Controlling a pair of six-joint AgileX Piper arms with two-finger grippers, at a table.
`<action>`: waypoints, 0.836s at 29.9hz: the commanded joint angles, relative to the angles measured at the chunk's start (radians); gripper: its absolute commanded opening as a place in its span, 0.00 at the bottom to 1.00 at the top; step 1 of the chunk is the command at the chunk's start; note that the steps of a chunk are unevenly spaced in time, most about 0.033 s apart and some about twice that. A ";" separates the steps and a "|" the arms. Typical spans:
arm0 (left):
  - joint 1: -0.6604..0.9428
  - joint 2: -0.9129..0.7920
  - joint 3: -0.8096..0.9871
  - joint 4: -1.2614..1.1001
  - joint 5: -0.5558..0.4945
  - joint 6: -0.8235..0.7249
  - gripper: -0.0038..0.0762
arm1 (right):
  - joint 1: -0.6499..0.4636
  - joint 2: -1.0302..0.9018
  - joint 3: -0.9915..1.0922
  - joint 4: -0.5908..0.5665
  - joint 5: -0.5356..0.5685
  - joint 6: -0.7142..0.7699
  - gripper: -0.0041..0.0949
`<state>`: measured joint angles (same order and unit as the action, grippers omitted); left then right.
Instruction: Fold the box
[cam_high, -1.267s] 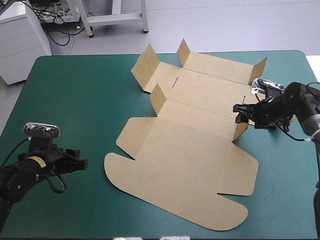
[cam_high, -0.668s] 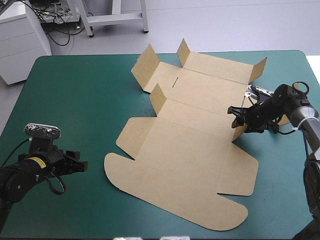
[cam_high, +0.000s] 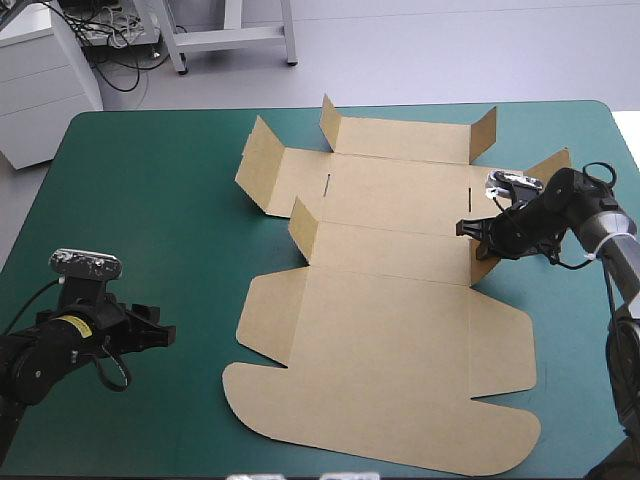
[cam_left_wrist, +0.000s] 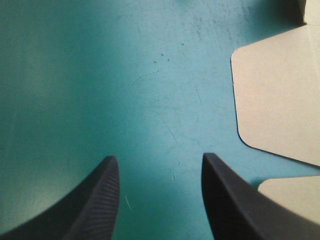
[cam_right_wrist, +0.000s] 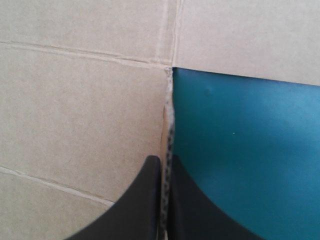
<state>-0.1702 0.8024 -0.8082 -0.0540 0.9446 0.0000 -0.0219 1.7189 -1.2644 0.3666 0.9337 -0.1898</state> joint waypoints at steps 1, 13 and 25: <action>-0.002 -0.003 -0.034 -0.007 -0.037 0.000 0.50 | 0.014 -0.045 -0.067 -0.022 0.006 -0.031 0.03; -0.002 -0.003 -0.034 -0.002 0.021 0.034 0.50 | 0.121 -0.021 -0.329 -0.108 0.040 -0.123 0.02; -0.002 -0.003 -0.076 0.054 0.084 0.060 0.50 | 0.198 0.124 -0.450 -0.107 0.102 -0.456 0.02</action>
<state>-0.1702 0.8024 -0.8276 -0.0272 1.0529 0.0608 0.1709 1.8764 -1.6644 0.2561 1.0579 -0.5174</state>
